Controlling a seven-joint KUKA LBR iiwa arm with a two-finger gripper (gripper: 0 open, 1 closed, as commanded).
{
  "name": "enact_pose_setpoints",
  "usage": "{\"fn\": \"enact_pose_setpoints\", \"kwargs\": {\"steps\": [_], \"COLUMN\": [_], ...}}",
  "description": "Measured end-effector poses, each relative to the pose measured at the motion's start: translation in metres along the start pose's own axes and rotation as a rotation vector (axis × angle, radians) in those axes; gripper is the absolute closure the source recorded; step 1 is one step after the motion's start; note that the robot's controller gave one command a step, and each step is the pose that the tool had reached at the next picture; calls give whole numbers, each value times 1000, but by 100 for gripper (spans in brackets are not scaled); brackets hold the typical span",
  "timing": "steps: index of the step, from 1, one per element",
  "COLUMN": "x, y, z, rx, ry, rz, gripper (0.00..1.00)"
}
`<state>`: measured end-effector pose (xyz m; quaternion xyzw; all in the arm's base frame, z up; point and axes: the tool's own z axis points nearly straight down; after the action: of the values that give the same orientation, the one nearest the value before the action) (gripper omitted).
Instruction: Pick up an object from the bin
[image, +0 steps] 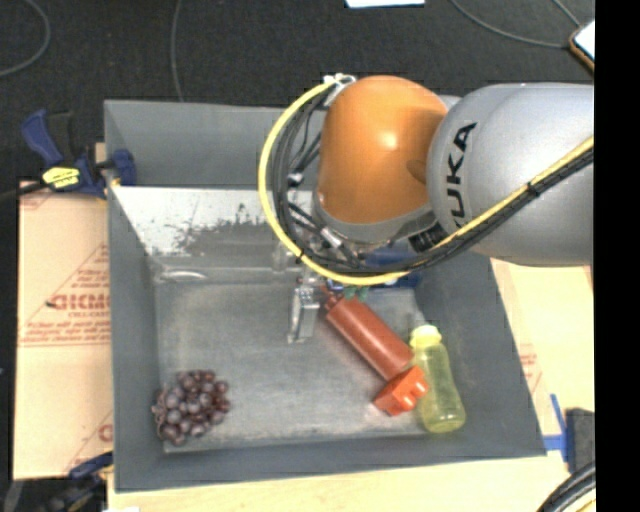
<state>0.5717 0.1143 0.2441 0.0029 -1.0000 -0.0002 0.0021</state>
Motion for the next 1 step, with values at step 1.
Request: {"fn": "enact_pose_setpoints", "kwargs": {"steps": [1], "x": [-1], "y": [-1], "z": [-5], "rx": [-1], "ry": [-8], "rz": [5], "gripper": [0]}}
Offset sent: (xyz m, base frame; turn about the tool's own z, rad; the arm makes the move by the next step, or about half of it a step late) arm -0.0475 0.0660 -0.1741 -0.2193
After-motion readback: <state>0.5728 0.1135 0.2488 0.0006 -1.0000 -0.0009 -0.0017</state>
